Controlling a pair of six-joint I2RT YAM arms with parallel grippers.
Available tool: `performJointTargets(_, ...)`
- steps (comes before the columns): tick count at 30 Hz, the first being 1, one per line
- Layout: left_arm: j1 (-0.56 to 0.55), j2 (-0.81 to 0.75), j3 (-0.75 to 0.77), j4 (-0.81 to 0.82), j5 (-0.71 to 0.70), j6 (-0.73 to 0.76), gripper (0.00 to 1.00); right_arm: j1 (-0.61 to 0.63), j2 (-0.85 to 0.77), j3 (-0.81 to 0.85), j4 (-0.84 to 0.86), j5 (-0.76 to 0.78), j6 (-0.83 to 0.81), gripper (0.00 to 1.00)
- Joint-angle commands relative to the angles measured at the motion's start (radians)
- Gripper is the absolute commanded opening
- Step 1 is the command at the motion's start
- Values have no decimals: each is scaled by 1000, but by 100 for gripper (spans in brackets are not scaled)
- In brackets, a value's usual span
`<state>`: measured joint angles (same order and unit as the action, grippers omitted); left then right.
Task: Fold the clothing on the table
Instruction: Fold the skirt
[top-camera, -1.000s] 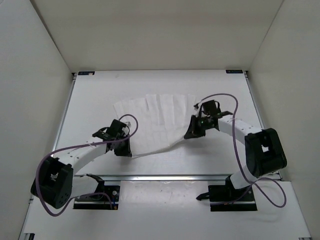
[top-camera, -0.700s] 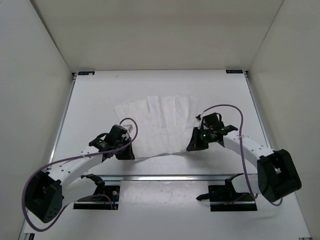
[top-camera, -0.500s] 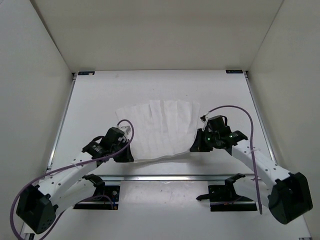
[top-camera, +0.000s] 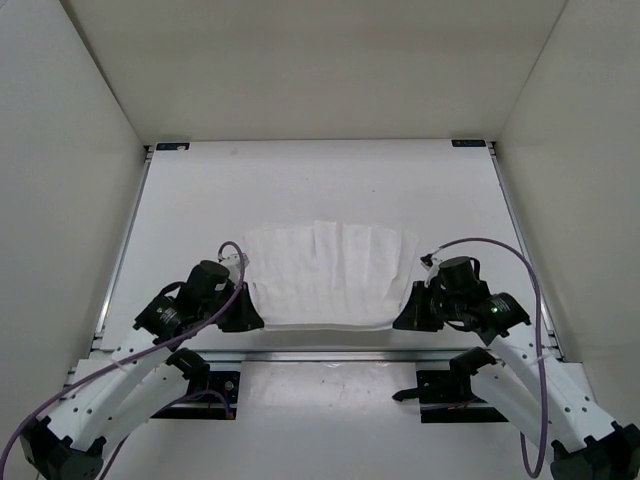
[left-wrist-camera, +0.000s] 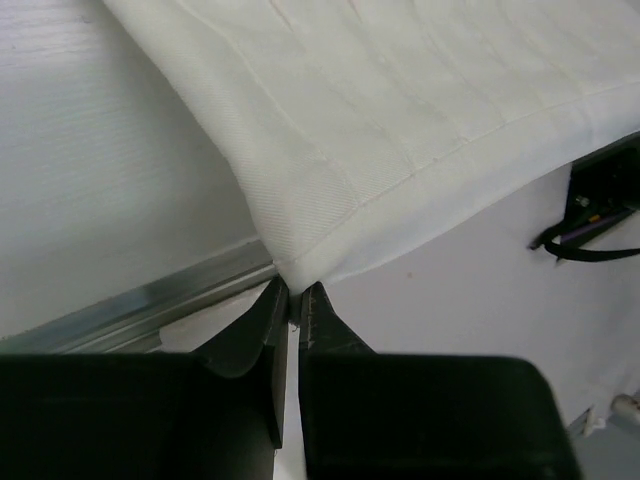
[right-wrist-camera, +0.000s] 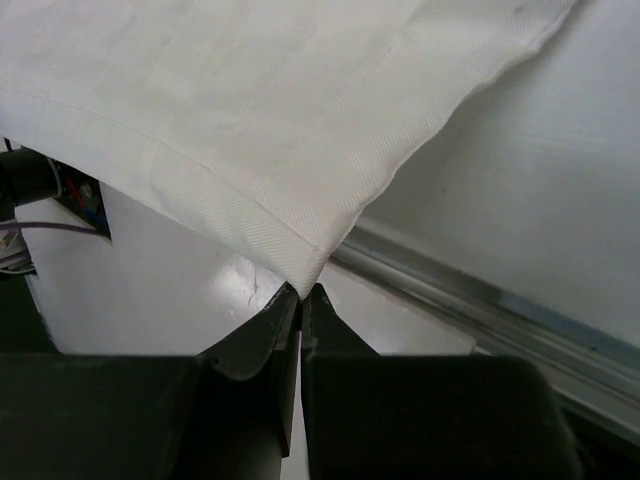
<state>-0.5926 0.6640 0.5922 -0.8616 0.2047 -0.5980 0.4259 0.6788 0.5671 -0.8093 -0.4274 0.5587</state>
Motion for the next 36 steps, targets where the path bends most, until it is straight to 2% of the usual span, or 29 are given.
performJointTargets(1, 19, -29, 81, -50, 47, -14, 0, 8, -77, 23, -131, -33, 44, 1)
performJointTargets(5, 69, 29, 156, -8, 62, 23, 0, -73, -62, 100, -166, -74, -20, 0)
performJointTargets(8, 140, 80, 155, 123, 85, 24, 0, -211, 54, 171, -93, -149, -120, 1)
performJointTargets(9, 174, 89, 131, 213, 87, 11, 0, -232, 76, 180, -73, -160, -134, 0)
performJointTargets(14, 304, 213, 95, 542, 76, -62, 0, -309, 371, 267, 209, -156, -126, 0)
performJointTargets(18, 355, 461, 178, 636, 15, -39, 0, -306, 669, 388, 331, -79, -117, 0)
performJointTargets(19, 365, 542, 213, 685, 15, -45, 5, -314, 711, 451, 369, -76, -118, 0)
performJointTargets(20, 387, 624, 253, 714, 21, -42, 29, -322, 798, 520, 389, -67, -114, 4)
performJointTargets(21, 396, 661, 276, 737, 50, -34, 43, -334, 885, 596, 409, -53, -135, 10)
performJointTargets(22, 405, 721, 326, 759, 39, -39, 46, -325, 913, 638, 424, -22, -132, 22)
performJointTargets(23, 409, 746, 380, 794, 36, -39, 47, -335, 973, 696, 441, -19, -144, 27)
performJointTargets(24, 422, 787, 403, 802, 48, -33, 48, -352, 1011, 746, 444, -16, -146, 29)
performJointTargets(26, 444, 835, 504, 784, 91, -45, 64, -360, 1028, 778, 411, -2, -145, 41)
performJointTargets(28, 441, 820, 534, 722, 110, -19, 66, -371, 972, 749, 392, 18, -145, 46)
performJointTargets(30, 432, 772, 453, 696, 76, 1, 68, -358, 879, 594, 424, 32, -120, 54)
performJointTargets(31, 424, 729, 421, 694, 55, 10, 69, -354, 811, 538, 435, 33, -111, 55)
performJointTargets(32, 415, 683, 341, 697, 49, 6, 69, -358, 774, 446, 461, 27, -94, 58)
performJointTargets(34, 410, 623, 244, 702, 35, 4, 69, -349, 638, 273, 496, 9, -51, 61)
performJointTargets(36, 390, 576, 144, 688, 18, 3, 69, -349, 543, 175, 498, -4, -19, 61)
